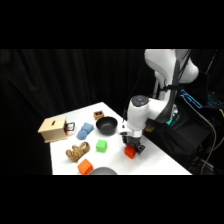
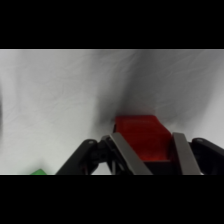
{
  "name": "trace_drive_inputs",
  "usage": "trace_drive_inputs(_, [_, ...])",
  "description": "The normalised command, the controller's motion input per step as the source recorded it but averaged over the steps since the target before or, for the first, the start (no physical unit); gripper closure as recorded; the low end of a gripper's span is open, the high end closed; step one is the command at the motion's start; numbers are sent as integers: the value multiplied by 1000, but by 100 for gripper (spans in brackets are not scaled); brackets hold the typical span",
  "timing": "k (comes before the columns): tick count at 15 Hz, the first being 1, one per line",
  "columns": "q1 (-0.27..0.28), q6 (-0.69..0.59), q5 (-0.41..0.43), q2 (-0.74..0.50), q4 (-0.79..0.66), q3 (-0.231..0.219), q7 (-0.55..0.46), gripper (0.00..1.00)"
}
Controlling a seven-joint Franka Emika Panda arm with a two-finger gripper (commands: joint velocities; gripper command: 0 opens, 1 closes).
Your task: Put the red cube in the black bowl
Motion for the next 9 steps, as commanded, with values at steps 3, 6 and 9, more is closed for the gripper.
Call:
trace_drive_inputs(3, [-14,-331,210,-348,-91,94,-107,74])
trace_drive_inputs(6, [-32,-450,167,-431,-53,92,-98,74])
trace_drive_inputs(9, [-80,-406,146,-447,-35,96,-108,74])
